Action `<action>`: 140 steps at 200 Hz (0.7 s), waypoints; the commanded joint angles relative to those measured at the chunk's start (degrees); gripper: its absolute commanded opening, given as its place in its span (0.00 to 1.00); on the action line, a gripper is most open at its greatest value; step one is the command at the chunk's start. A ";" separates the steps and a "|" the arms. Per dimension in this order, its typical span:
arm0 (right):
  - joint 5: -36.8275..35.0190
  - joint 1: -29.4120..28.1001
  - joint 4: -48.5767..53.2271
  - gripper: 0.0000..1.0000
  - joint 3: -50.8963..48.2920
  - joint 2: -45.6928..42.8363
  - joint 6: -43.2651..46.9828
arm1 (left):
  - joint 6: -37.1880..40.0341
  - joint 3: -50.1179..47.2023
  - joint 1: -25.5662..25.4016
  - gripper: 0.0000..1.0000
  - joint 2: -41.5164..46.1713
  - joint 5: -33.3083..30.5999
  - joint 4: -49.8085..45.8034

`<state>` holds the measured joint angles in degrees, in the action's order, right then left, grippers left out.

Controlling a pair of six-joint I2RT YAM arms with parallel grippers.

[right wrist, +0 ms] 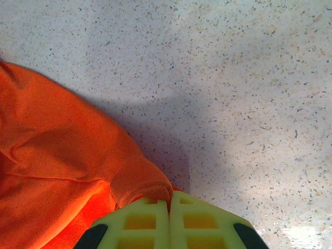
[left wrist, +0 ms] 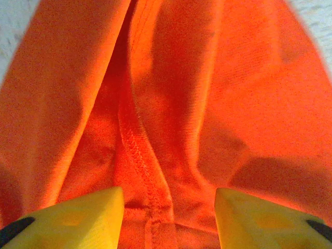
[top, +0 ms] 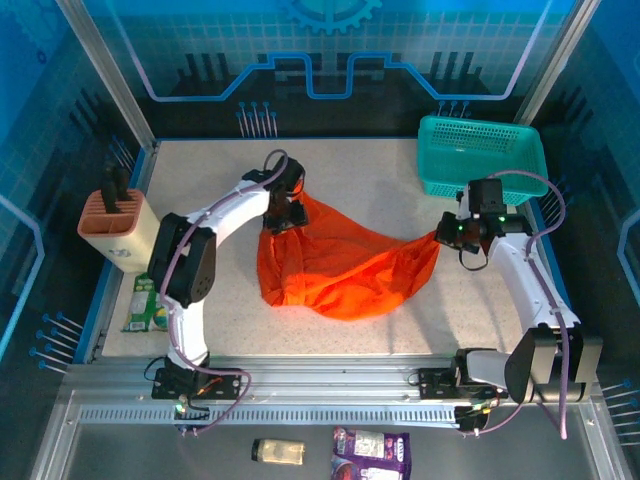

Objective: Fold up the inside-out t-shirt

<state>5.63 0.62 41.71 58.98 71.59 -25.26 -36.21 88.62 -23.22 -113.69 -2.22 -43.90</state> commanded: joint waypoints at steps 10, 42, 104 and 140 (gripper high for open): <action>-0.13 -0.89 0.32 0.00 1.53 -0.34 0.01 | -2.46 2.81 -1.88 0.49 -4.49 -5.30 -5.64; -0.13 -1.04 0.29 0.00 1.27 -0.62 -0.11 | -1.27 3.23 -2.59 0.47 -6.84 -6.94 -7.33; -0.22 -0.96 0.39 0.00 1.13 -1.18 0.03 | -0.55 4.44 -4.02 0.35 -6.34 -8.30 -9.26; -0.52 -1.06 0.69 0.00 1.49 -1.41 0.05 | 0.32 3.93 -3.89 0.26 -3.84 -9.20 -9.93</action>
<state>5.41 0.32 41.74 59.00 71.57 -25.26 -36.95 91.64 -26.92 -120.40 -9.69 -51.13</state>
